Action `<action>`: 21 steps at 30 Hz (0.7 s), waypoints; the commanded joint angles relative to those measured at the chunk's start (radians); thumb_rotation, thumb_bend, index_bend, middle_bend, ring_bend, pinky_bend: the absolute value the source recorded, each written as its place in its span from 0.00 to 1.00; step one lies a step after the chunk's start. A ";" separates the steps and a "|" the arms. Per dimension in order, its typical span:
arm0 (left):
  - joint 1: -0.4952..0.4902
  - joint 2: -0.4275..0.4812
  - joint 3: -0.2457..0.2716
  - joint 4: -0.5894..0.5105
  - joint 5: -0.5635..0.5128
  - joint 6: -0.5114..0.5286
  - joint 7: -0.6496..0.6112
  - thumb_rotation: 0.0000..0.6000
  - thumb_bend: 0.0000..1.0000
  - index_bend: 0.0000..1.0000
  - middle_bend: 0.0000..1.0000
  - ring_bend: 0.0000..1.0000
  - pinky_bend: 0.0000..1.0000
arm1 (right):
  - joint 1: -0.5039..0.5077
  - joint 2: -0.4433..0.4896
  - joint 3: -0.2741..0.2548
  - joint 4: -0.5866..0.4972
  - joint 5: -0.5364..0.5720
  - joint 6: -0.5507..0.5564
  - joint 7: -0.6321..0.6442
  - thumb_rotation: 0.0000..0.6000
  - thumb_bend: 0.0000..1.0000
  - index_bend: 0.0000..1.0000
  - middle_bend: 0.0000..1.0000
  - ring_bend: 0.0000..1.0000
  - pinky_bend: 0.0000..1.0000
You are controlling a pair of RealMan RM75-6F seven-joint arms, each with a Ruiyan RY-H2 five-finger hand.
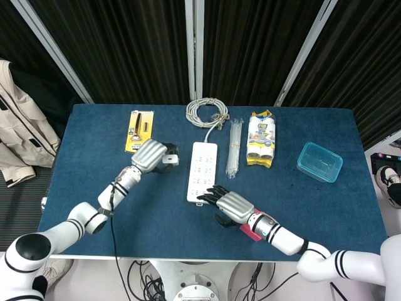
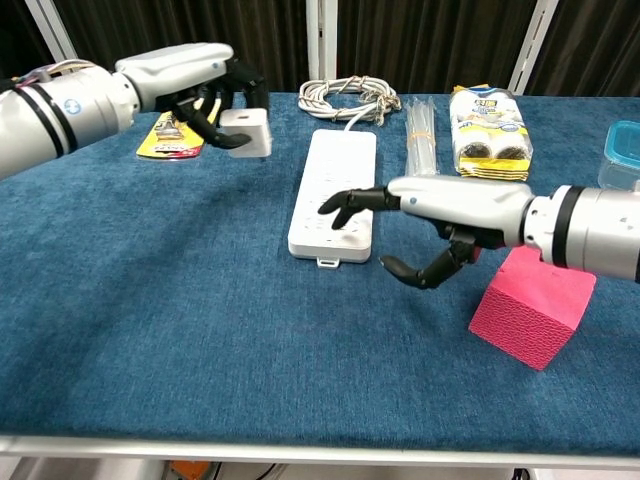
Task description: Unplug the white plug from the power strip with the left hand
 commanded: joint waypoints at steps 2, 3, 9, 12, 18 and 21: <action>0.051 0.066 -0.020 -0.115 -0.110 -0.088 0.173 1.00 0.38 0.32 0.41 0.28 0.29 | -0.029 0.050 0.006 -0.048 -0.046 0.085 0.006 1.00 0.54 0.10 0.14 0.00 0.00; 0.058 0.078 -0.023 -0.142 -0.125 -0.093 0.196 1.00 0.34 0.28 0.37 0.25 0.26 | -0.036 0.062 0.008 -0.057 -0.052 0.103 0.003 1.00 0.52 0.10 0.14 0.00 0.00; 0.134 0.165 -0.044 -0.319 -0.169 -0.001 0.291 1.00 0.18 0.15 0.21 0.10 0.14 | -0.106 0.166 0.014 -0.133 -0.058 0.228 -0.039 1.00 0.28 0.10 0.13 0.00 0.00; 0.194 0.235 -0.043 -0.411 -0.168 0.084 0.321 1.00 0.17 0.15 0.21 0.10 0.13 | -0.159 0.231 0.004 -0.165 -0.044 0.289 -0.067 1.00 0.19 0.09 0.13 0.00 0.00; 0.351 0.402 -0.025 -0.586 -0.215 0.252 0.423 1.00 0.16 0.15 0.21 0.10 0.12 | -0.288 0.339 -0.020 -0.182 -0.009 0.431 -0.103 1.00 0.14 0.06 0.12 0.00 0.00; 0.434 0.471 -0.005 -0.644 -0.245 0.337 0.498 1.00 0.16 0.15 0.21 0.10 0.12 | -0.358 0.373 -0.031 -0.176 0.006 0.512 -0.147 1.00 0.20 0.04 0.11 0.00 0.00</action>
